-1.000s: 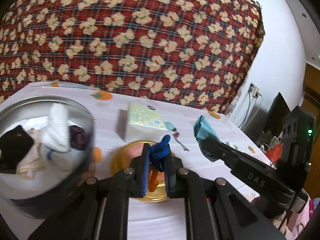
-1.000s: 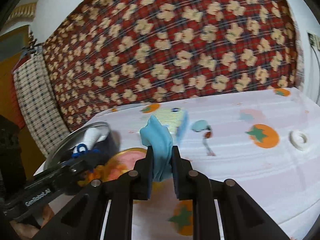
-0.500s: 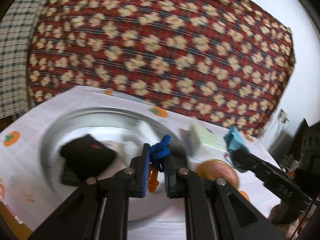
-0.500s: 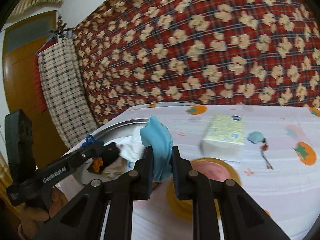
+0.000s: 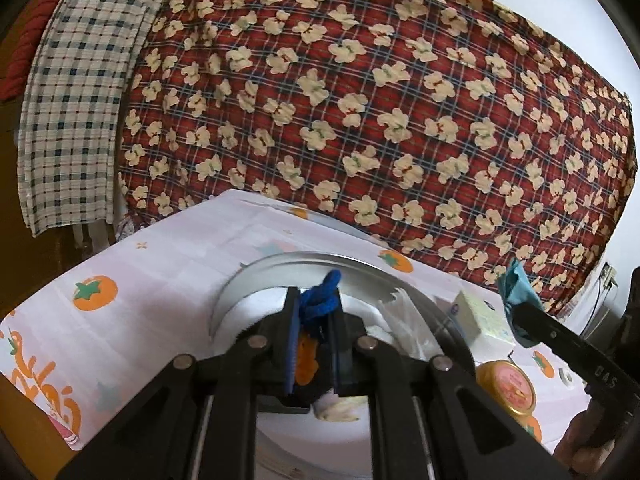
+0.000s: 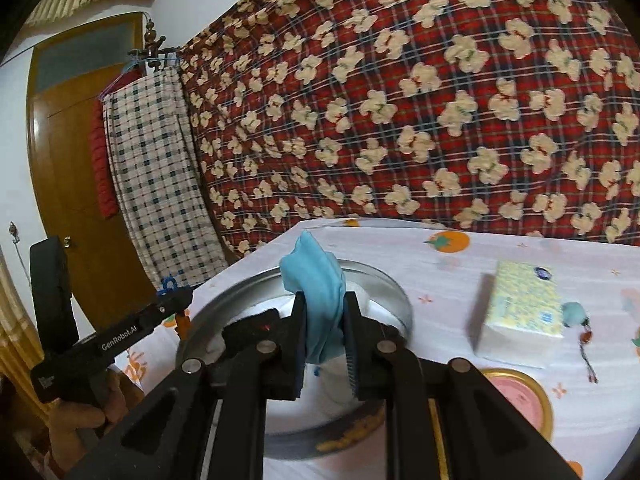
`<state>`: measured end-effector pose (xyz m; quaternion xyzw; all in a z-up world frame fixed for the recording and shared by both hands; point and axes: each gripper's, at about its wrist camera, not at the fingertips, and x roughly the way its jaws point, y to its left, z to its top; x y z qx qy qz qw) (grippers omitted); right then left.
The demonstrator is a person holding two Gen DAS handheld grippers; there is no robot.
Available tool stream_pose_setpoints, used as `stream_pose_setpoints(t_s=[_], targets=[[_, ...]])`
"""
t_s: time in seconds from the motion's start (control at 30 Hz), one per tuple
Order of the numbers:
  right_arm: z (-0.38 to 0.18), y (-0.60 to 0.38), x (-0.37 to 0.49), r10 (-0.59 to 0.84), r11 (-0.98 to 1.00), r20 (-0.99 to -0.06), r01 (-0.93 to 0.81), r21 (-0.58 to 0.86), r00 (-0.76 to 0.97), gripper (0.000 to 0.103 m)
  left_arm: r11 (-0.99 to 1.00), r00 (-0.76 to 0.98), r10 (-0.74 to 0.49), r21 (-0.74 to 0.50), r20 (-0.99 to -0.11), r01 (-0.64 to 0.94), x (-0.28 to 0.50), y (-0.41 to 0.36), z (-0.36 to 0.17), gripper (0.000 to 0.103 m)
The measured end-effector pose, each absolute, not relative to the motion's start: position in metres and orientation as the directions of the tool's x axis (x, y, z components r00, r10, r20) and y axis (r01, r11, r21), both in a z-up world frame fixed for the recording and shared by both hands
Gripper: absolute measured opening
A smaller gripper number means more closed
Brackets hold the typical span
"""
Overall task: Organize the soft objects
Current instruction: 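Carry the teal cloth and blue hair tie over the metal tin, then open both tools to drop the cloth and hair tie into the tin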
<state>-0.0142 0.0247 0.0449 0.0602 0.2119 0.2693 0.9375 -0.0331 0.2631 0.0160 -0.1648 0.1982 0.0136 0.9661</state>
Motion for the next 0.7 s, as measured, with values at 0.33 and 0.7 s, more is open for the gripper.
stream_pose_setpoints(t_s=[0.33,0.7], targets=[[0.037,0.052,0.021,0.586,0.810,-0.395,-0.503,0.300,0.708,0.018,0.942,0.907,-0.052,-0.322,-0.417,-0.094,-0.018,0.269,0.008,0.010],[0.015,0.074,0.043,0.598,0.801,-0.450,-0.509,0.315,0.663,0.019,0.939,0.877,-0.070,-0.329,-0.476,-0.103,0.001,0.265,-0.009,0.010]])
